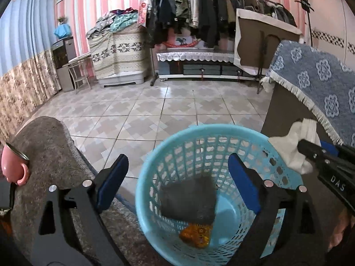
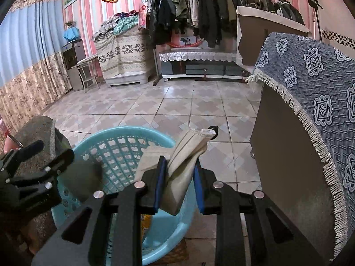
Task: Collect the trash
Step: 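Drop the black cylinder into the light-blue basket with the left tool while the right carries the beige cloth, then open the right tool to drop the beige cloth into the basket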
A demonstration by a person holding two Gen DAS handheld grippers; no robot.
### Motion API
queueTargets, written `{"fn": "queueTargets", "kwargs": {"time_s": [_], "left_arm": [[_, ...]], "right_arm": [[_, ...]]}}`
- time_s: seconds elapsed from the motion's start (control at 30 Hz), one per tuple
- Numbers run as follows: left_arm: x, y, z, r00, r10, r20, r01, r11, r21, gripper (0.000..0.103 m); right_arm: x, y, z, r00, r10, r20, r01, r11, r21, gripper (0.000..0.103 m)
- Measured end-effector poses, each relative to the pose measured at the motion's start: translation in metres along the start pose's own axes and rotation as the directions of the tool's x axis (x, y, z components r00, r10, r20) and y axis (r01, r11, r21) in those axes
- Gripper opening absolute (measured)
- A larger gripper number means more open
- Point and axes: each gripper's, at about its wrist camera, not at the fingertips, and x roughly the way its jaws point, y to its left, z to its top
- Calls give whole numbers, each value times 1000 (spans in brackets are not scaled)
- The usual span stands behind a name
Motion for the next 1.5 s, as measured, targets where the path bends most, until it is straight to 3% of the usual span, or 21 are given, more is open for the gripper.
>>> {"fn": "queueTargets", "kwargs": {"time_s": [0.27, 0.6, 0.67, 0.73, 1.03, 1.27, 1.5], "left_arm": [[-23, 47, -3, 994, 107, 38, -104, 993, -62, 95], [-55, 86, -14, 980, 192, 50, -185, 976, -112, 97], [-59, 89, -17, 978, 202, 54, -195, 974, -112, 97], [-64, 93, -22, 977, 208, 48, -201, 972, -118, 97], [-96, 115, -38, 968, 246, 42, -237, 959, -153, 97], [-127, 144, -47, 954, 294, 50, -279, 940, -197, 97], [-161, 168, -61, 939, 340, 59, -318, 919, -235, 98]], "right_arm": [[5, 17, 0, 1000, 0, -1, 0, 1000, -27, 25], [20, 52, -3, 999, 24, -28, -25, 999, -34, 28], [16, 56, -2, 999, 28, -16, -29, 999, -25, 36], [14, 59, -3, 1000, 27, -8, -27, 999, -33, 55], [-7, 80, -1, 998, 22, 52, -17, 995, -99, 91], [-17, 97, -1, 997, 38, 60, -30, 990, -135, 95], [-43, 135, -7, 990, 111, 86, -94, 978, -188, 96]]}}
